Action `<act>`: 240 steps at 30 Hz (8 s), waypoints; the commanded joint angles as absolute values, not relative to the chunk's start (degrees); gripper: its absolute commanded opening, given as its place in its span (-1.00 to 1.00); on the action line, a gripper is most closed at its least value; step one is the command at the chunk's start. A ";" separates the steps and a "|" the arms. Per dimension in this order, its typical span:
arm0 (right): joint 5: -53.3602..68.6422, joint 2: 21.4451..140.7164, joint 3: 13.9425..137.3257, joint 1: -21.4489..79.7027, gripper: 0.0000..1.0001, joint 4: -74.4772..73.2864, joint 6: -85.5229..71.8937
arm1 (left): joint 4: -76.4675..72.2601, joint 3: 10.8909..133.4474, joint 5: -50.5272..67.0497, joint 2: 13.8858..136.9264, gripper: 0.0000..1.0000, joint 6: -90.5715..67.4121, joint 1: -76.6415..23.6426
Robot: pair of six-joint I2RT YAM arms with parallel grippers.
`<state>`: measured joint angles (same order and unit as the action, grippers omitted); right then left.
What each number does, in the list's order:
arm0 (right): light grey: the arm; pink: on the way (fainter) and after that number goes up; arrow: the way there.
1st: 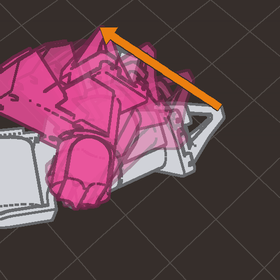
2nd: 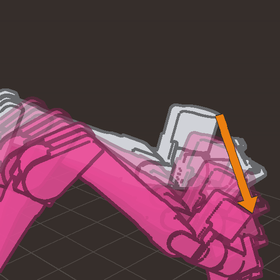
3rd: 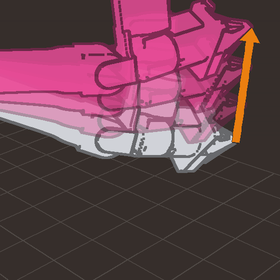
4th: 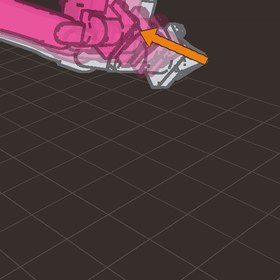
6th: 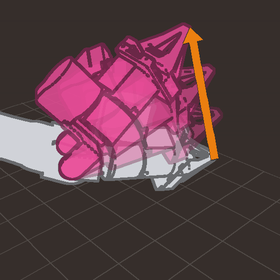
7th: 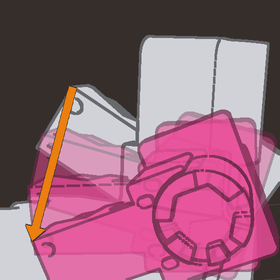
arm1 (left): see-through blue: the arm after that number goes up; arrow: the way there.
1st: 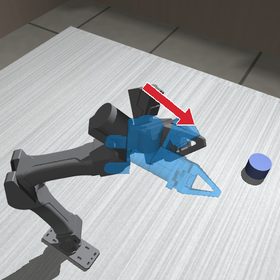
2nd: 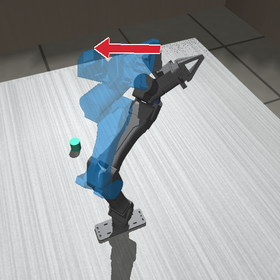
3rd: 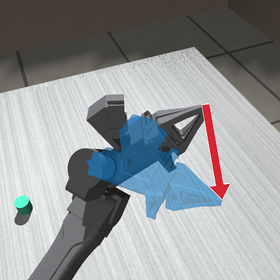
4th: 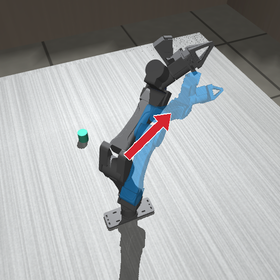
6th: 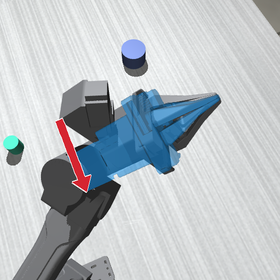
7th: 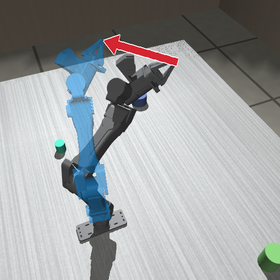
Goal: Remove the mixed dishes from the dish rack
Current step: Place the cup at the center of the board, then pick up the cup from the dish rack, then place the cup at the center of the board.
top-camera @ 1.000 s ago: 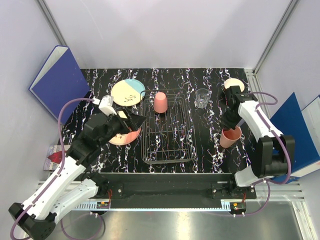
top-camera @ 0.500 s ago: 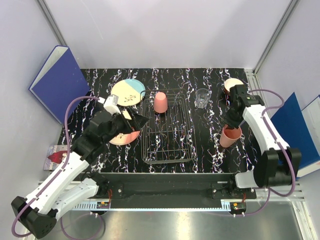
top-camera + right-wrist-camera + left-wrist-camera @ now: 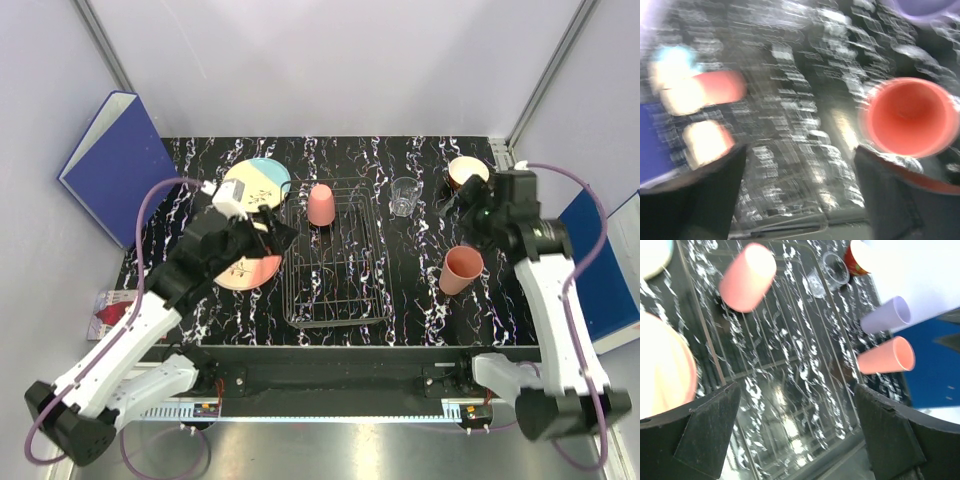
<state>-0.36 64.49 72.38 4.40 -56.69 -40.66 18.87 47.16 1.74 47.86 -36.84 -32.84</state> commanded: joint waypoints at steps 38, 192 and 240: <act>20.74 51.94 57.31 18.28 0.99 -25.40 -32.43 | 21.71 97.03 -10.98 115.58 0.31 -17.66 -34.01; -25.58 63.64 78.21 14.15 -1.00 -84.99 -55.29 | 0.35 37.79 11.60 50.45 0.98 -45.26 -32.08; -21.09 73.92 79.36 14.24 -0.43 -69.43 -48.34 | 0.70 37.79 11.60 52.47 0.98 -44.91 -32.17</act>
